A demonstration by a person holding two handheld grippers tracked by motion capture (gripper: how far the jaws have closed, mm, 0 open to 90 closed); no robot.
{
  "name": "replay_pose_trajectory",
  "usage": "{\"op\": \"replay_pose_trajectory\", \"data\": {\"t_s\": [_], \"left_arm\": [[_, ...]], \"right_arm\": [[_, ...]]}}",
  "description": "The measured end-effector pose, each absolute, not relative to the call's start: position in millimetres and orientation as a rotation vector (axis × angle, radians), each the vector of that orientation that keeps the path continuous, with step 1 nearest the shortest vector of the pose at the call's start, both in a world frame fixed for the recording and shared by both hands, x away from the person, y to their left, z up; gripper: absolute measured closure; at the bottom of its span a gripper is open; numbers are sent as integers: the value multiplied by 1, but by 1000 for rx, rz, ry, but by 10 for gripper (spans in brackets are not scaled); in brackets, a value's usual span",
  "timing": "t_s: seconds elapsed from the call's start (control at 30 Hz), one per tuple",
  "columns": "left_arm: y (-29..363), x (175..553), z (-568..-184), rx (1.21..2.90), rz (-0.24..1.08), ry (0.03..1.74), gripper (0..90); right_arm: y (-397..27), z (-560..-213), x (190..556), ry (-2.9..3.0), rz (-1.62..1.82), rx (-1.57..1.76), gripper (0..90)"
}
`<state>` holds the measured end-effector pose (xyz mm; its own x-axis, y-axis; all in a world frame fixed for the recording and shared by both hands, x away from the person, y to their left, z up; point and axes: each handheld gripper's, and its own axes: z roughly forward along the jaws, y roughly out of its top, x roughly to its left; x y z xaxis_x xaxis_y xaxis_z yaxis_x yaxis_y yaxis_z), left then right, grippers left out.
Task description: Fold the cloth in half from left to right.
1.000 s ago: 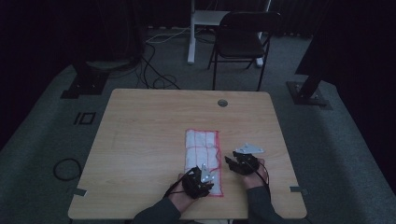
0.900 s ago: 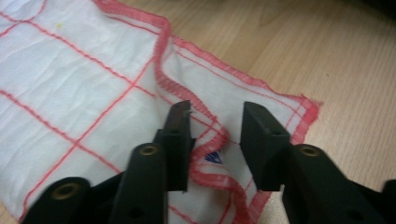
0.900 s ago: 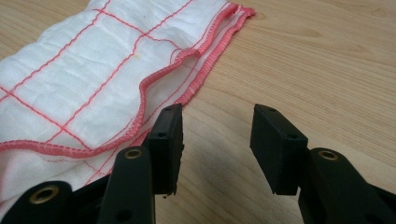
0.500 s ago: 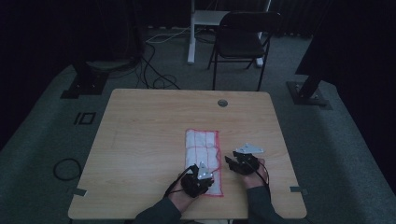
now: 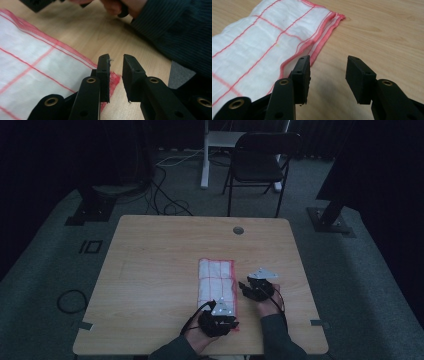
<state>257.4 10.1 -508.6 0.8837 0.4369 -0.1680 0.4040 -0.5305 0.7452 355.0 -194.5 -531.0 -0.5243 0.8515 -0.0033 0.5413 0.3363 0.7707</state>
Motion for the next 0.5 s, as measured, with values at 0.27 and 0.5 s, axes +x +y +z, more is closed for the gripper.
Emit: {"op": "replay_pose_trajectory", "data": {"t_s": [0.27, 0.5], "left_arm": [[39, 269, -507, 2173, 148, 696, 750], [63, 280, -509, 2157, 221, 772, 736]], "right_arm": [[-185, -532, 385, 2193, 1063, 1269, 605], [-174, -527, 399, 2203, 1059, 1239, 631]]}}
